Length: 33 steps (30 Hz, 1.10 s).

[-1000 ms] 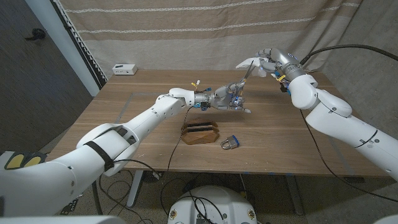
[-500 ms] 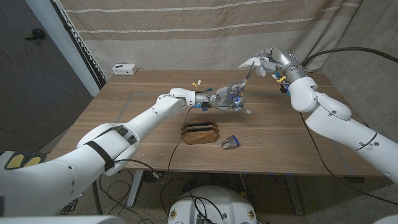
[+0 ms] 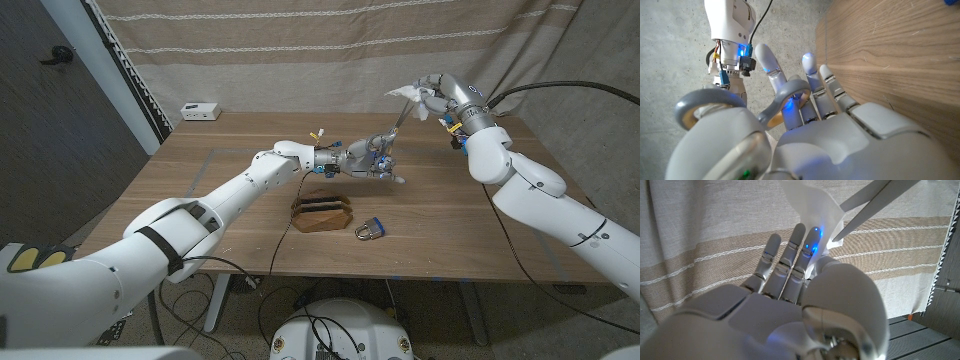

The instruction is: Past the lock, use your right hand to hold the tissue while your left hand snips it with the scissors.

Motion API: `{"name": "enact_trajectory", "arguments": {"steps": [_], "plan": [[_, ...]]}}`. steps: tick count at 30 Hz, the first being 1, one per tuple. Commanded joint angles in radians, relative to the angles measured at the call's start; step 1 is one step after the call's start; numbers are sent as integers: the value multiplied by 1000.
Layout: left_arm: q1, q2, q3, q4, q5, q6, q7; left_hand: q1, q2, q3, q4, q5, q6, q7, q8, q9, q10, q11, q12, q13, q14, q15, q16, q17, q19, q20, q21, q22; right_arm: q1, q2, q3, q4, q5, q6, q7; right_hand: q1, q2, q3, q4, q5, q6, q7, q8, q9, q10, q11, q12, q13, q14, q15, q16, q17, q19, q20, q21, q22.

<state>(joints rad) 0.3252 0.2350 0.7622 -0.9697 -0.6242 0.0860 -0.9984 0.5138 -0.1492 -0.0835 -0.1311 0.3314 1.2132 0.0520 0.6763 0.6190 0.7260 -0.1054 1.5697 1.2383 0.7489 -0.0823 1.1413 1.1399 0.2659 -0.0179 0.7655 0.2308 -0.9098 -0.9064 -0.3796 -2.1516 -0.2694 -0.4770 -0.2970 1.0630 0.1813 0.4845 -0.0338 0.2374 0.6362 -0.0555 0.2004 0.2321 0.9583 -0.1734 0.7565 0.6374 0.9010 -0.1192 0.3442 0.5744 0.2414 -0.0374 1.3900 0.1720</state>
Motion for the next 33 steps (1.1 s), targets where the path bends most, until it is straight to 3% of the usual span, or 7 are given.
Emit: {"name": "enact_trajectory", "arguments": {"steps": [1,14,33], "plan": [[-2,-2,3,2,3,-7,-5,11,-4,-12,-1,7,6,4,-7,3,90,-80,8,4,10,-118,-4,2,-1,4,-3,3,-1,-16,-5,-6,-20,-18,23,6,-7,-1,-10,11,-1,2,-2,0,37,-20,-7,-13,7,-122,-4,-1,9,-111,-4,3],[-7,-14,2,25,3,-18,-8,15,-4,-30,0,12,7,3,-7,8,90,-81,8,4,8,-119,-3,10,-1,4,-4,4,-11,-65,2,1,-38,12,54,5,-7,-24,-25,20,-18,-7,-11,-1,22,-21,-30,-45,-18,-122,-25,-8,-18,-120,-18,7],[-8,-15,-7,44,-1,-23,-10,28,7,-86,9,29,22,6,-15,10,101,-82,8,5,14,-115,-3,18,2,4,-4,7,-34,-70,36,12,-5,105,69,4,-2,-37,-28,30,-25,-1,-10,-1,34,-22,-28,-56,-23,-122,-33,-10,-23,-120,-25,7]]}}
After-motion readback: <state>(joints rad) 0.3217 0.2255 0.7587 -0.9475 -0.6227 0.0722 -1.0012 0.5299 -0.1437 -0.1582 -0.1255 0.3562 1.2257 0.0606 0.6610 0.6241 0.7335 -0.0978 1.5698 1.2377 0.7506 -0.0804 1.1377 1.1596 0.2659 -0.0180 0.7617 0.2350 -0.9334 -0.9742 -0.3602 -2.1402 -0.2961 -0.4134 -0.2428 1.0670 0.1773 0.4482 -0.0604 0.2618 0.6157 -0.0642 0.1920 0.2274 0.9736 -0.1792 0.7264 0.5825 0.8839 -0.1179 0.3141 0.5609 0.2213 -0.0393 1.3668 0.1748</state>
